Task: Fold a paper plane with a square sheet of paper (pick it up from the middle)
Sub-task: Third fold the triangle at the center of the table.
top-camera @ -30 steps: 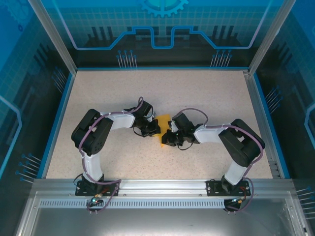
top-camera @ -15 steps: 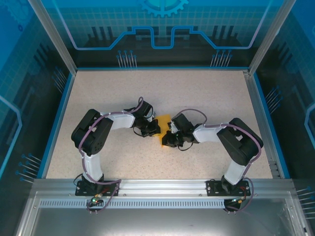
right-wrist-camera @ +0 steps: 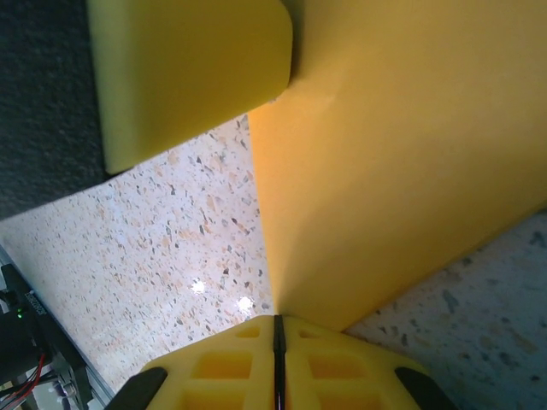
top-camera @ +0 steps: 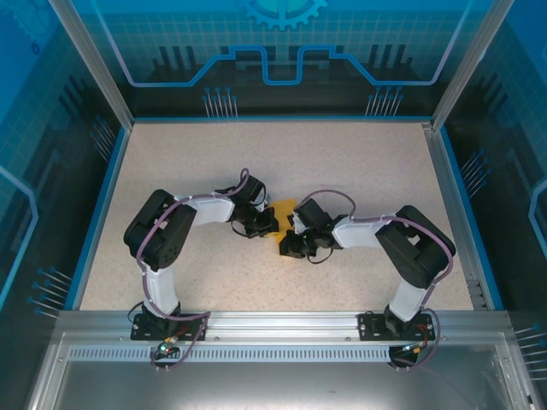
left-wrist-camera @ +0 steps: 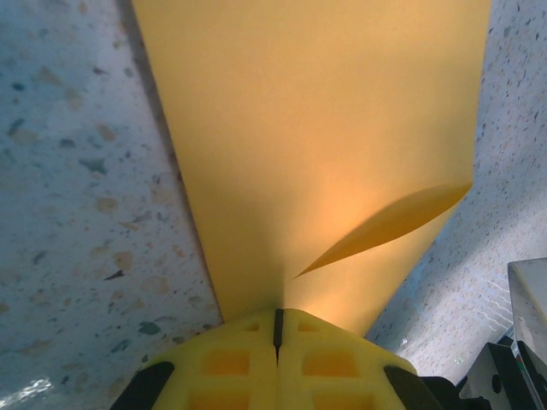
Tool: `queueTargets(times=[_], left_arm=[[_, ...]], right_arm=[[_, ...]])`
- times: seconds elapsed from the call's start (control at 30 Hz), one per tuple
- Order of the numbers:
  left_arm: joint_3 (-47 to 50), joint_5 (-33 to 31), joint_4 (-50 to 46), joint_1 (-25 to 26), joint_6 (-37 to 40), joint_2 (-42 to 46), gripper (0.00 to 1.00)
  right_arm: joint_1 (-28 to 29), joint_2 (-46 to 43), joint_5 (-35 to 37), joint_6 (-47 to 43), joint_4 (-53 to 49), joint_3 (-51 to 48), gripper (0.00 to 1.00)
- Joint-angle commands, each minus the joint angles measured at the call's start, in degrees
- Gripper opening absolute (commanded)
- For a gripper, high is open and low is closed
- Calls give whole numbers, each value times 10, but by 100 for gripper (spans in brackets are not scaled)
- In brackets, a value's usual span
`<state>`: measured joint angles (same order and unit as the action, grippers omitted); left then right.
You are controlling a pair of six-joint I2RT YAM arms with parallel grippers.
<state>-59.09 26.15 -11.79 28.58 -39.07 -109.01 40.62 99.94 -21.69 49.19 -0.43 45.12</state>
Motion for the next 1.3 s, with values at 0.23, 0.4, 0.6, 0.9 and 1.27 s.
queueTargets(times=[0.23,0.4,0.6,0.9,1.27], left_arm=[[34,-67,-75,8,-7,-28,3],[34,-67,-75,9,-7,-28,3],[35,-66,-73,8,-8,-31,3],[35,-69,-75,9,-7,-30,3],[32,-75,-81,9,-6,-30,3]], right_arm=[[2,-30,4,-23,-35,31,10],[17,2,-10,-22,-27,32,10],[20,24,-9,-20,-29,16,10],[24,11,-15,-44,-71,10,10],[36,-2,-7,-66,-114,-4,10]])
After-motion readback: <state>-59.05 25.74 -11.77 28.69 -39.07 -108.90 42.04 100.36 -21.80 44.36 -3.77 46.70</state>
